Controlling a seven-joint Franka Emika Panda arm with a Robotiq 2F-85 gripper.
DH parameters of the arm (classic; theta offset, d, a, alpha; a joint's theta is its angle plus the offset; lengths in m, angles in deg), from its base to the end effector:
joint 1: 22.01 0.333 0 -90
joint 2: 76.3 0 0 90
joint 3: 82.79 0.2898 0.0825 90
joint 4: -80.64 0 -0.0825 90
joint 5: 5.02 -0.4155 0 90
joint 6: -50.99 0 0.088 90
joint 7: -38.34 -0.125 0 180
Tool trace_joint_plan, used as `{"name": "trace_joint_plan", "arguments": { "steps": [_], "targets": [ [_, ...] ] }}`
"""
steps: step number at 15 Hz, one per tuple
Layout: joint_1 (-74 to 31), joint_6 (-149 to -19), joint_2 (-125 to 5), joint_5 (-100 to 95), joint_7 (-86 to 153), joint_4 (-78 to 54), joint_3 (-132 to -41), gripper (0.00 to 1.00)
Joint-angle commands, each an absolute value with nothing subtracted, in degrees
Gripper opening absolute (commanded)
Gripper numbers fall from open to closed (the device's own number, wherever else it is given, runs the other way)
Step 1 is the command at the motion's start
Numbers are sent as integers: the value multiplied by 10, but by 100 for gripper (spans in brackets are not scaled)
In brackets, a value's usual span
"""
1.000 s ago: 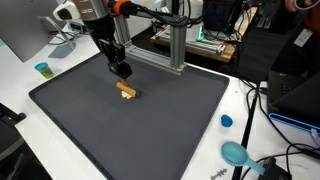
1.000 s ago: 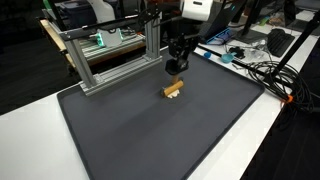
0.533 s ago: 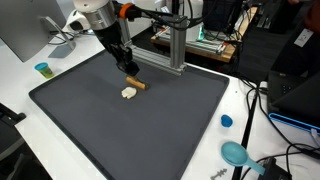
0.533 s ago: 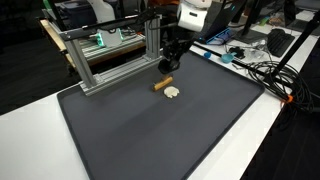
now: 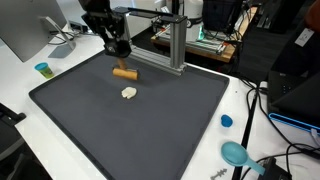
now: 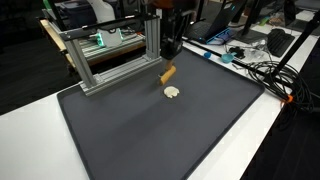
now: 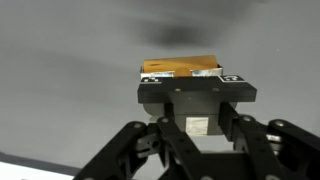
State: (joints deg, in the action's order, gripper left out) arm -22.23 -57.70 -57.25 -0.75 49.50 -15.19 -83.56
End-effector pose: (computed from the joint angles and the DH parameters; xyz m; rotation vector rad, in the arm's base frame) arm 0.6581 -0.0175 0.3466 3.0585 0.3157 -0.1773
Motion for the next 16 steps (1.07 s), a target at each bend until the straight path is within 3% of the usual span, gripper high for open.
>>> {"name": "trace_joint_plan", "arguments": {
  "steps": [1,7,8,11,12,16],
  "targets": [
    [-235,-526,-633,-28,606,-140,-812,21],
    [-228,-509,-631,-53,763,-122,-785,21],
    [-223,-522,-642,-36,710,-137,-792,46],
    [-223,-522,-632,-39,742,-137,-787,46],
    [-223,-522,-630,-39,746,-137,-787,21],
    [-242,-559,-637,-44,917,-155,-785,21]
  ]
}}
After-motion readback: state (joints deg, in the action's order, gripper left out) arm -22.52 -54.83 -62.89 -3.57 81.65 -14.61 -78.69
